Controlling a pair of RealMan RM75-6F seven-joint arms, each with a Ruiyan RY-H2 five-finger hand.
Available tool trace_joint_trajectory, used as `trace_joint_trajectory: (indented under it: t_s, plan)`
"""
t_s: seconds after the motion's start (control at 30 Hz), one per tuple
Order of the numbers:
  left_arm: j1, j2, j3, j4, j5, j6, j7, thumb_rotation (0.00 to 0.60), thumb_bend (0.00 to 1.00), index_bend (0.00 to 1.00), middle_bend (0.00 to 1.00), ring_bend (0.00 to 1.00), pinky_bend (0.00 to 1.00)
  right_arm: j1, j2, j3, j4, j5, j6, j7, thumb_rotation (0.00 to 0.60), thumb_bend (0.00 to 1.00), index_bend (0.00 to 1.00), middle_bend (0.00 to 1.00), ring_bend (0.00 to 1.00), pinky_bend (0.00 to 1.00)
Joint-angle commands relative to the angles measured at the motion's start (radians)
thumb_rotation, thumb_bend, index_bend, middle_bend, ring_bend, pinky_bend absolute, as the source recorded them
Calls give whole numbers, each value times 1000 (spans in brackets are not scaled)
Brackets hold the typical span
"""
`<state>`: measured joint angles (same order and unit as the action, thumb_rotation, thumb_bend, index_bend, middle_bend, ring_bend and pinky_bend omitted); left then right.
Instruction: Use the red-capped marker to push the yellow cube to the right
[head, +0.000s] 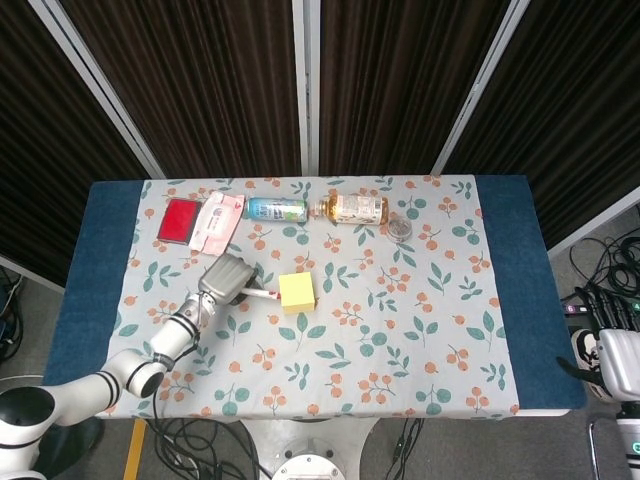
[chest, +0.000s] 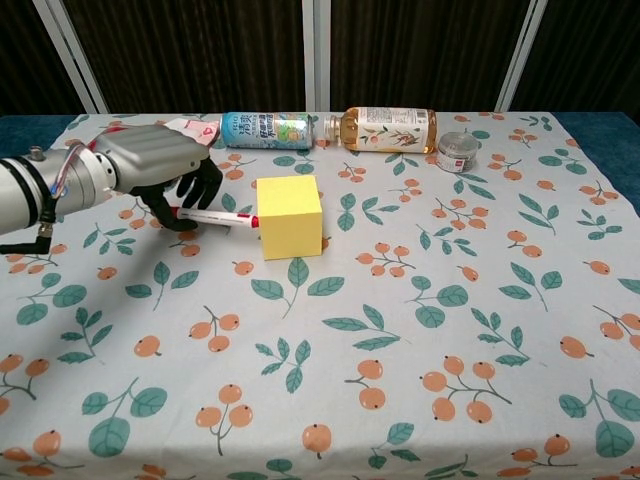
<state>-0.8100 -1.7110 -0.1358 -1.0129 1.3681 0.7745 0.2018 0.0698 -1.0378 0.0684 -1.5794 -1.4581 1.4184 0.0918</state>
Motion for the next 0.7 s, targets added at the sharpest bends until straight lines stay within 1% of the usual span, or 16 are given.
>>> trace_joint_trajectory:
  t_s: [0.03, 0.17, 0.33, 0.53, 0.7]
  plan:
    - [17, 27, -4, -37, -47, -11, 29, 600, 491, 668, 709, 539, 686, 4, 0, -1, 4, -5, -3, 2, 600, 0, 0, 0, 0, 0]
    - [35, 59, -1, -96, -92, -14, 47, 600, 491, 668, 707, 540, 681, 10, -4, -1, 14, -6, -11, 10, 600, 0, 0, 0, 0, 0]
    - [16, 45, -10, -110, -134, -33, 87, 600, 491, 668, 706, 539, 681, 10, -6, -1, 24, -5, -9, 22, 600, 0, 0, 0, 0, 0]
    - [-29, 6, -32, -93, -168, -63, 110, 600, 492, 668, 706, 540, 681, 4, 0, -3, 24, -4, -3, 21, 600, 0, 0, 0, 0, 0]
    - [-80, -36, -49, -54, -190, -88, 143, 600, 491, 669, 707, 539, 681, 4, 2, -4, 23, 2, -6, 23, 600, 0, 0, 0, 0, 0]
